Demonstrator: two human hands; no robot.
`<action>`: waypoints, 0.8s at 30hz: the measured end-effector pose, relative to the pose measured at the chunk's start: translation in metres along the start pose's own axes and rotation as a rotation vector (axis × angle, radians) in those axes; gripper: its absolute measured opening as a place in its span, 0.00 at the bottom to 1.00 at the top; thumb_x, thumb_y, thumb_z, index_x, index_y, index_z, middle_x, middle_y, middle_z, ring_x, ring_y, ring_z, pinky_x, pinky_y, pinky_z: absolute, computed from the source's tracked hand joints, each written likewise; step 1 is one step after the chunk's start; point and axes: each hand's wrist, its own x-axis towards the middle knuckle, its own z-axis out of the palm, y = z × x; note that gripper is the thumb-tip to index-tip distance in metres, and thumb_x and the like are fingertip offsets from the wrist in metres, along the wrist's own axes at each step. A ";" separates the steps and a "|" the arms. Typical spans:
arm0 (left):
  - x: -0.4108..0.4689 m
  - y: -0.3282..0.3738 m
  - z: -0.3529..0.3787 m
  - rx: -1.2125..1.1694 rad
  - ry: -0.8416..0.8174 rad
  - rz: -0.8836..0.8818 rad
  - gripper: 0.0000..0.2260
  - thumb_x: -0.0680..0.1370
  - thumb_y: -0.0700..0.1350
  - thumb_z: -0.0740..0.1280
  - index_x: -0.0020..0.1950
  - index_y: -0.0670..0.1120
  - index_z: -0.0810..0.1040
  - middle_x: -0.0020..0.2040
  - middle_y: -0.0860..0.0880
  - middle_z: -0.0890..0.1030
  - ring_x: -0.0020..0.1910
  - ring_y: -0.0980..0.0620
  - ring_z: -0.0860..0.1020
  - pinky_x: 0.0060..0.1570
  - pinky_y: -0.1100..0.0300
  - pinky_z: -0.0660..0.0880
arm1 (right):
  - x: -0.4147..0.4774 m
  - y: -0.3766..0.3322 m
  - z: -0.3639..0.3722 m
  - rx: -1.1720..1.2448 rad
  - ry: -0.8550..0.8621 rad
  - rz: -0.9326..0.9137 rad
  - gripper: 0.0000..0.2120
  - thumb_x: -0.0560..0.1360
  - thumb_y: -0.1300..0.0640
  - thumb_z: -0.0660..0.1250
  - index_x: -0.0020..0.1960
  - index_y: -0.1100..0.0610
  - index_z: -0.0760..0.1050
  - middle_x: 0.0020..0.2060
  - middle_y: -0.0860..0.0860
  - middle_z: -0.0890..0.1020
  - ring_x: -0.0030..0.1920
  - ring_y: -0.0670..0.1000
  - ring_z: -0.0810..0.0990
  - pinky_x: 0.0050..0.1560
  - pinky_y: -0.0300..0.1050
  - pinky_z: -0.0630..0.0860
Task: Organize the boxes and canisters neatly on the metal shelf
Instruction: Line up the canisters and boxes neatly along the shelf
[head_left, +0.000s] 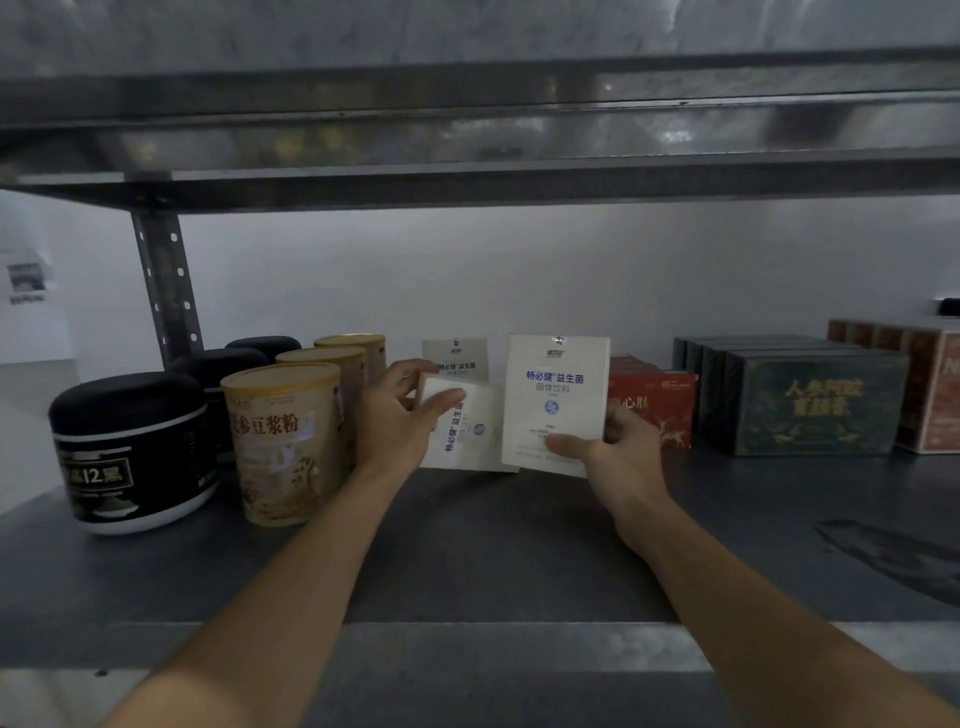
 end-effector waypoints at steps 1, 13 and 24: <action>-0.001 -0.001 0.000 0.029 -0.035 -0.009 0.16 0.72 0.40 0.75 0.58 0.46 0.78 0.55 0.46 0.83 0.47 0.52 0.83 0.40 0.60 0.81 | 0.000 0.000 0.000 -0.002 0.001 -0.001 0.20 0.67 0.68 0.78 0.54 0.54 0.77 0.49 0.48 0.83 0.48 0.48 0.82 0.43 0.37 0.76; -0.011 -0.008 -0.003 0.273 -0.473 -0.224 0.38 0.70 0.33 0.75 0.73 0.52 0.61 0.55 0.52 0.77 0.58 0.50 0.78 0.54 0.56 0.79 | 0.002 0.003 -0.001 -0.014 0.009 0.003 0.20 0.66 0.67 0.78 0.54 0.54 0.78 0.48 0.48 0.83 0.48 0.48 0.82 0.46 0.41 0.78; 0.005 0.002 0.003 -0.144 0.054 -0.038 0.11 0.73 0.36 0.74 0.48 0.49 0.77 0.50 0.50 0.82 0.50 0.49 0.81 0.48 0.54 0.79 | 0.001 0.002 0.001 -0.040 -0.070 0.041 0.21 0.66 0.68 0.78 0.54 0.53 0.77 0.50 0.48 0.83 0.51 0.50 0.83 0.51 0.47 0.80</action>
